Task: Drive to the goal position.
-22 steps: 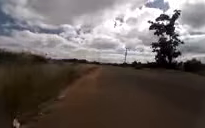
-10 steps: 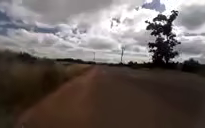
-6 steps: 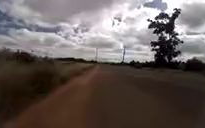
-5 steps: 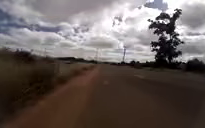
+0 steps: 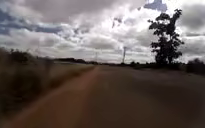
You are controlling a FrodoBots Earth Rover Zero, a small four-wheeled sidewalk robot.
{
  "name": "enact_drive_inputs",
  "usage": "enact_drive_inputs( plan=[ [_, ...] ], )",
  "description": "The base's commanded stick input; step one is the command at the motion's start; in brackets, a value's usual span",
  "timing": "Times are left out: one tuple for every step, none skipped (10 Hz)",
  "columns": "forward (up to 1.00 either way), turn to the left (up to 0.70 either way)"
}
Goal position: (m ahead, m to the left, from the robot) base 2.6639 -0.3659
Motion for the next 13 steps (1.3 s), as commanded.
enact_drive_inputs(
  plan=[
    [0.85,0.0],
    [0.85,0.0],
    [0.85,0.0],
    [0.85,0.0],
    [0.85,0.0],
    [0.85,0.0],
    [0.85,0.0],
    [0.85,0.0],
    [0.85,0.0],
    [0.85,0.0],
    [0.85,0.0],
    [0.85,-0.07],
    [0.85,-0.15]
  ],
)
